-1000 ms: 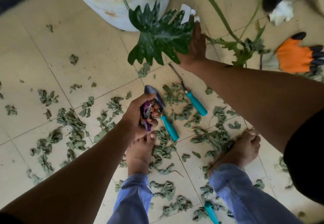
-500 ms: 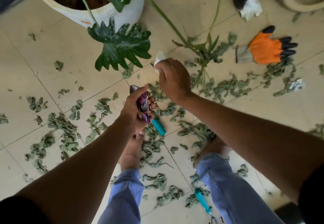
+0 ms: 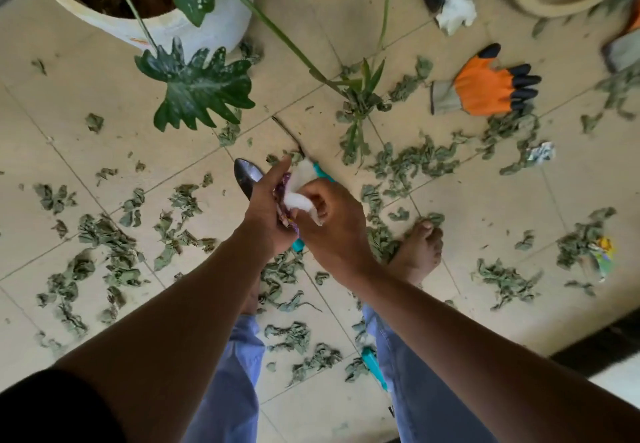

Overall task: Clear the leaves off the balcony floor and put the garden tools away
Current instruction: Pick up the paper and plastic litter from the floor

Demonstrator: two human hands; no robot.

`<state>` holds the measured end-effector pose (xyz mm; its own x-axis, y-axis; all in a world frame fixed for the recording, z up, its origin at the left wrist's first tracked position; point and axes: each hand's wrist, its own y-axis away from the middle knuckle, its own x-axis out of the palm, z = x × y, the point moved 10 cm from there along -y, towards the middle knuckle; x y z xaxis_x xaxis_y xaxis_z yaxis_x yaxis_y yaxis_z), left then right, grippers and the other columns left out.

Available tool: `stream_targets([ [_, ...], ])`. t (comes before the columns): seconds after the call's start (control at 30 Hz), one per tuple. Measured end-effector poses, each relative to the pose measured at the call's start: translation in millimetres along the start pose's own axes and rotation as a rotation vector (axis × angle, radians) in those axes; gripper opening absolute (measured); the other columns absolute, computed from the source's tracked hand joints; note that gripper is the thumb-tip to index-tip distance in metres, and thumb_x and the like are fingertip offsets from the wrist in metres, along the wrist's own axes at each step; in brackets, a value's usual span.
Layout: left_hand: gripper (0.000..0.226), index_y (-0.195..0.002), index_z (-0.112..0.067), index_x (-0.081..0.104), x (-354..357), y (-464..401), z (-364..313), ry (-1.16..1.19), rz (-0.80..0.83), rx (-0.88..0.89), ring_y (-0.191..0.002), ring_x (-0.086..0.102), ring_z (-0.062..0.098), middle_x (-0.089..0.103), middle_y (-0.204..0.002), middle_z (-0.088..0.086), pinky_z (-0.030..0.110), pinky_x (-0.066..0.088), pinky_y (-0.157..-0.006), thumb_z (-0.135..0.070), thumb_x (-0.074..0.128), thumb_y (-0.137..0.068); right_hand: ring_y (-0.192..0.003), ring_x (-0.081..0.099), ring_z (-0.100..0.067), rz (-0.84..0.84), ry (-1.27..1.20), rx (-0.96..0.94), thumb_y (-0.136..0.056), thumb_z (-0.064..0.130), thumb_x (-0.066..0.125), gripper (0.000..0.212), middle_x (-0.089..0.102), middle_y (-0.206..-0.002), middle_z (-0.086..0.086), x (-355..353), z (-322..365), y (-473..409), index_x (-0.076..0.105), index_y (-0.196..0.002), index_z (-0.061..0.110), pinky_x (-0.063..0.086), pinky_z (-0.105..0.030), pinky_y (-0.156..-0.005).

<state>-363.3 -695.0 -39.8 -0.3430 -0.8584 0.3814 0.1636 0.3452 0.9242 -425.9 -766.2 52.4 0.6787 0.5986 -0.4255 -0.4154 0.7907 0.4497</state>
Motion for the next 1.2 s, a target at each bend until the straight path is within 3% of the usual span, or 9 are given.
stream_targets([
  [0.1,0.044,-0.112,-0.012,0.079,15.2,5.2,14.2,-0.043,0.03,-0.007,-0.102,0.07,0.027,0.074,-0.111,0.01,0.039,0.05,-0.102,-0.049,0.061,-0.095,-0.08,0.055,-0.013,-0.095,0.162,0.17,-0.078,0.033,0.078,0.045,0.049,-0.104,0.003,-14.6,-24.8,1.4,0.048,-0.11,0.026,0.049,-0.033,-0.064],
  [0.3,0.063,-0.143,-0.008,0.059,37.9,2.9,32.7,-0.217,0.032,-0.026,-0.115,0.065,0.028,0.065,-0.127,0.011,0.036,0.055,-0.099,-0.047,0.066,-0.094,-0.085,0.057,-0.026,-0.017,0.403,0.229,-0.077,0.042,0.079,0.057,0.046,-0.107,0.0,-36.0,-43.2,-1.6,0.042,-0.116,0.025,0.05,-0.04,-0.064],
  [0.4,0.044,-0.114,-0.009,0.074,51.9,0.0,40.4,-0.252,-0.016,-0.046,-0.083,0.074,0.023,0.075,-0.099,0.01,0.029,0.059,-0.069,-0.046,0.069,-0.091,-0.088,0.056,-0.026,0.034,0.401,0.149,-0.083,0.039,0.076,0.05,0.048,-0.109,-0.003,-45.7,-37.6,-1.4,0.048,-0.119,0.019,0.05,-0.041,-0.066],
  [0.5,0.035,-0.086,-0.012,0.068,50.3,-5.6,41.2,-0.291,-0.16,0.007,-0.063,0.071,0.019,0.069,-0.073,0.012,0.03,0.055,-0.066,-0.042,0.058,-0.101,-0.092,0.06,-0.024,0.121,0.309,0.09,-0.087,0.038,0.069,0.039,0.057,-0.105,-0.002,-55.0,-29.7,-0.8,0.058,-0.119,0.018,0.051,-0.037,-0.072],
  [0.67,0.035,-0.085,-0.019,0.064,71.1,2.4,53.4,-0.215,-0.236,0.012,-0.071,0.064,0.019,0.061,-0.078,0.004,0.026,0.054,-0.065,-0.049,0.053,-0.101,-0.104,0.067,-0.033,0.188,0.264,0.05,-0.093,0.037,0.049,0.044,0.074,-0.111,-0.011,-87.2,-7.5,6.8,0.069,-0.125,0.015,0.054,-0.045,-0.088],
  [0.8,0.051,-0.095,-0.01,0.075,122.2,19.7,67.5,-0.254,-0.141,-0.041,-0.086,0.071,0.031,0.074,-0.097,0.017,0.043,0.055,-0.09,-0.053,0.048,-0.101,-0.09,0.067,-0.029,0.08,0.336,0.057,-0.09,0.04,0.059,0.027,0.072,-0.093,-0.003,-139.3,-5.9,-0.3,0.078,-0.099,0.023,0.056,-0.041,-0.077],
  [0.87,0.056,-0.094,-0.007,0.081,155.2,30.3,73.9,-0.257,-0.066,-0.055,-0.086,0.075,0.032,0.076,-0.101,0.019,0.044,0.058,-0.087,-0.052,0.049,-0.101,-0.089,0.06,-0.024,0.005,0.392,0.077,-0.087,0.04,0.071,0.015,0.059,-0.094,0.001,-170.2,-3.6,-4.9,0.075,-0.096,0.028,0.05,-0.033,-0.07],
  [1.0,0.061,-0.12,-0.007,0.076,219.0,42.9,81.2,-0.209,0.091,-0.05,-0.111,0.071,0.032,0.071,-0.123,0.018,0.043,0.057,-0.092,-0.059,0.051,-0.099,-0.099,0.054,-0.024,-0.162,0.467,0.129,-0.078,0.045,0.082,0.039,0.049,-0.108,0.001,-225.3,-1.0,-15.4,0.055,-0.101,0.029,0.048,-0.034,-0.072],
  [1.2,0.028,-0.093,-0.009,0.072,268.8,39.0,73.1,-0.251,0.105,-0.007,-0.075,0.074,0.02,0.074,-0.085,0.009,0.03,0.06,-0.067,-0.035,0.061,-0.099,-0.102,0.054,-0.029,-0.173,0.497,0.218,-0.068,0.054,0.083,0.065,0.049,-0.111,-0.003,-263.3,-6.2,-36.6,0.045,-0.111,0.024,0.04,-0.034,-0.069],
])
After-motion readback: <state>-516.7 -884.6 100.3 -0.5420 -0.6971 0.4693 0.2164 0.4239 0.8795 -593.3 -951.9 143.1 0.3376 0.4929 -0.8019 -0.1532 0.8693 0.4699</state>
